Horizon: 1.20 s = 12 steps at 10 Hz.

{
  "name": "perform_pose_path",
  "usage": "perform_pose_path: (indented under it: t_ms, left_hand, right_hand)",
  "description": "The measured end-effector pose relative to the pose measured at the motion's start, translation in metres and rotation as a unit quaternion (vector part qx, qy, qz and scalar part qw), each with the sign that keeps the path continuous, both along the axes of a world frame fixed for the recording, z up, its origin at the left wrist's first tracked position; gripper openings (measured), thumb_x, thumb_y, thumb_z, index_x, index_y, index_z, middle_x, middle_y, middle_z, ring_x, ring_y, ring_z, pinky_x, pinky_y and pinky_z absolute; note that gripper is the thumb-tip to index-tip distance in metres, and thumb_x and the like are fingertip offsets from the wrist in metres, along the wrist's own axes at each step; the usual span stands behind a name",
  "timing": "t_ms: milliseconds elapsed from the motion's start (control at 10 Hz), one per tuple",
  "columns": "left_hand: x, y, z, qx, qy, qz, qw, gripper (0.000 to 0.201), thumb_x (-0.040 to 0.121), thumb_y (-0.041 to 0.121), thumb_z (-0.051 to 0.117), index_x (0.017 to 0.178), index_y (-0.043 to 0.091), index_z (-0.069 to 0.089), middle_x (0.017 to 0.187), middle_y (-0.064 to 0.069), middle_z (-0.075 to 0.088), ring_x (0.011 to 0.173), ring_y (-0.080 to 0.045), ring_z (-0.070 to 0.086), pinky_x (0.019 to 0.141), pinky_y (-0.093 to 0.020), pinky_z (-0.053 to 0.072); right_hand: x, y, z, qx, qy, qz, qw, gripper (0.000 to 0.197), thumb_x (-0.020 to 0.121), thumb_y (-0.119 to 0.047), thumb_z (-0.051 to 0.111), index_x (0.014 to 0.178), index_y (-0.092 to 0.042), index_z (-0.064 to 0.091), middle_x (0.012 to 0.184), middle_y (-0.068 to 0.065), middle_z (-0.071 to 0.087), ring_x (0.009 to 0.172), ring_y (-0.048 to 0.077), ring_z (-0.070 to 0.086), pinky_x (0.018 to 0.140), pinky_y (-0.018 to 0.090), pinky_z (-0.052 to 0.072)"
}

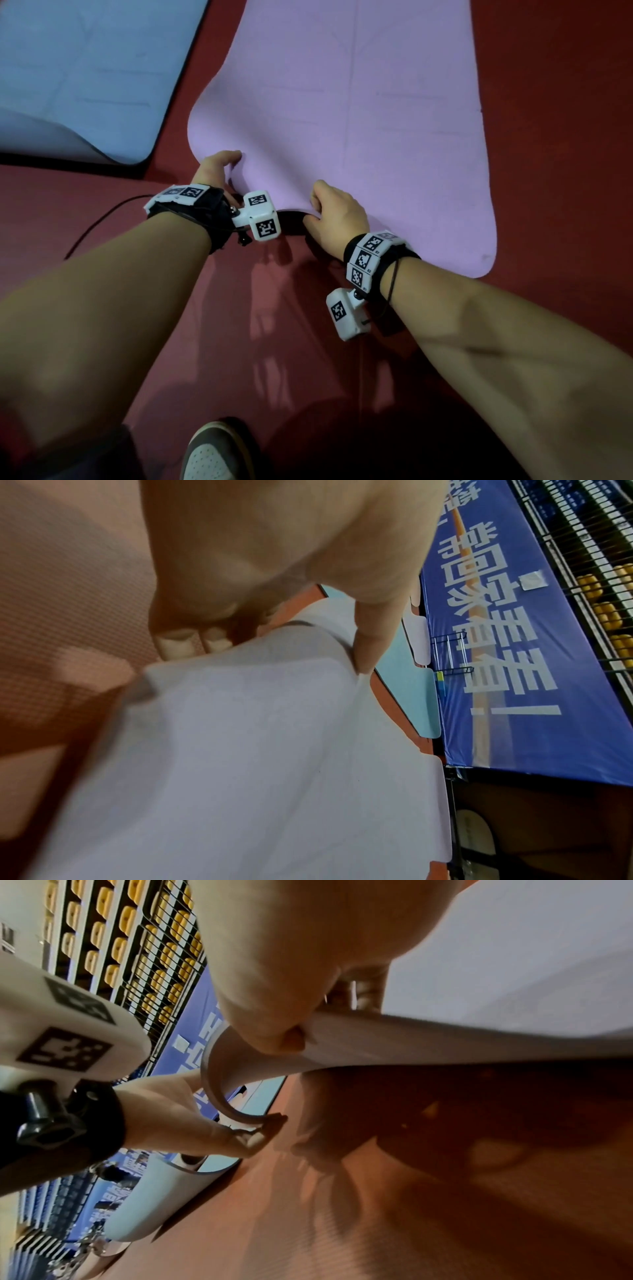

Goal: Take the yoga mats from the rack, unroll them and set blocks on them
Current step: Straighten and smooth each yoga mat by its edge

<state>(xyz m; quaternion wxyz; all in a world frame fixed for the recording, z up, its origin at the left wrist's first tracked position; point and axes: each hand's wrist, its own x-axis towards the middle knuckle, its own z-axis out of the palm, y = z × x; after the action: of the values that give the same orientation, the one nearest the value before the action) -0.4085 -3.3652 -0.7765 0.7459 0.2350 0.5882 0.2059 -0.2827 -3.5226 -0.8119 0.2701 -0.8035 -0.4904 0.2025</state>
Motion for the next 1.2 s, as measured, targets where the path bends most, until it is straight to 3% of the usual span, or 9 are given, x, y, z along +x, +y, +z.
perform_pose_path:
  t_ms: [200, 300, 400, 600, 700, 800, 900, 1100, 1200]
  left_hand:
    - [0.022, 0.004, 0.014, 0.031, 0.042, -0.025, 0.998, 0.019, 0.085, 0.019, 0.059, 0.101, 0.01, 0.064, 0.059, -0.005, 0.062, 0.042, -0.025, 0.06, 0.084, -0.054, 0.053]
    - [0.029, 0.005, 0.017, 0.031, 0.034, -0.035, 0.998, 0.011, 0.089, 0.017, 0.053, 0.096, 0.011, 0.06, 0.058, -0.006, 0.059, 0.043, -0.023, 0.058, 0.077, -0.043, 0.054]
    - [0.033, 0.002, 0.011, 0.044, 0.028, -0.057, 0.997, 0.012, 0.092, 0.027, 0.061, 0.092, 0.015, 0.063, 0.067, -0.012, 0.063, 0.068, -0.028, 0.058, 0.088, -0.051, 0.05]
    - [0.031, 0.003, 0.006, 0.056, 0.079, -0.103, 0.99, 0.015, 0.088, 0.027, 0.072, 0.09, 0.013, 0.069, 0.097, -0.02, 0.059, 0.088, -0.038, 0.062, 0.082, -0.06, 0.054]
    - [0.03, 0.004, 0.009, 0.079, 0.131, -0.123, 0.98, 0.015, 0.091, 0.024, 0.066, 0.099, 0.013, 0.068, 0.072, -0.012, 0.049, 0.064, -0.026, 0.061, 0.067, -0.038, 0.06]
    - [0.028, 0.006, 0.009, 0.101, 0.156, -0.137, 0.973, 0.014, 0.087, 0.02, 0.066, 0.097, 0.012, 0.062, 0.085, -0.016, 0.054, 0.054, -0.018, 0.054, 0.062, -0.025, 0.052]
    - [0.029, 0.012, 0.0, 0.12, 0.171, -0.115, 0.971, 0.014, 0.083, 0.016, 0.067, 0.08, 0.016, 0.053, 0.092, -0.007, 0.053, 0.067, -0.019, 0.051, 0.077, -0.036, 0.047]
    - [0.026, 0.013, 0.003, 0.145, 0.246, -0.181, 0.941, 0.008, 0.086, 0.019, 0.066, 0.09, 0.013, 0.062, 0.077, -0.01, 0.051, 0.054, -0.024, 0.052, 0.057, -0.022, 0.045]
    - [0.027, 0.011, 0.005, 0.147, 0.215, -0.174, 0.95, 0.006, 0.086, 0.017, 0.064, 0.084, 0.014, 0.059, 0.092, -0.01, 0.053, 0.058, -0.021, 0.05, 0.058, -0.024, 0.046]
  right_hand:
    - [-0.001, -0.006, -0.009, -0.06, 0.013, 0.026, 0.998, 0.019, 0.083, -0.02, 0.058, 0.091, -0.02, 0.04, 0.082, 0.002, 0.056, 0.074, 0.032, 0.051, 0.06, 0.033, 0.036]
    - [-0.004, -0.004, -0.012, -0.079, 0.002, 0.03, 0.996, 0.017, 0.085, -0.02, 0.055, 0.095, -0.017, 0.042, 0.086, 0.005, 0.056, 0.076, 0.032, 0.051, 0.061, 0.034, 0.036]
    - [-0.004, -0.004, -0.015, -0.09, -0.002, 0.036, 0.995, 0.018, 0.086, -0.02, 0.055, 0.093, -0.018, 0.038, 0.084, 0.005, 0.053, 0.075, 0.032, 0.051, 0.061, 0.035, 0.035]
    - [-0.004, -0.001, -0.016, -0.112, -0.005, 0.052, 0.992, 0.018, 0.085, -0.018, 0.055, 0.093, -0.017, 0.038, 0.085, 0.007, 0.055, 0.077, 0.033, 0.053, 0.061, 0.035, 0.037]
    - [-0.004, -0.001, -0.017, -0.12, 0.001, 0.051, 0.991, 0.019, 0.084, -0.018, 0.056, 0.092, -0.017, 0.039, 0.083, 0.005, 0.054, 0.076, 0.032, 0.053, 0.06, 0.033, 0.035]
    - [-0.004, -0.001, -0.017, -0.124, 0.008, 0.052, 0.991, 0.019, 0.085, -0.018, 0.058, 0.091, -0.017, 0.039, 0.081, 0.003, 0.054, 0.074, 0.03, 0.053, 0.058, 0.032, 0.034]
    - [-0.004, -0.002, -0.015, -0.125, 0.017, 0.048, 0.991, 0.02, 0.085, -0.018, 0.058, 0.092, -0.017, 0.04, 0.084, 0.004, 0.055, 0.075, 0.03, 0.052, 0.06, 0.032, 0.036]
    - [-0.004, -0.002, -0.015, -0.132, 0.023, 0.045, 0.99, 0.021, 0.086, -0.018, 0.058, 0.092, -0.019, 0.038, 0.088, 0.004, 0.055, 0.076, 0.03, 0.051, 0.062, 0.033, 0.036]
    - [-0.004, -0.002, -0.016, -0.134, 0.022, 0.044, 0.99, 0.021, 0.085, -0.018, 0.058, 0.092, -0.019, 0.039, 0.088, 0.004, 0.055, 0.077, 0.03, 0.052, 0.062, 0.033, 0.037]
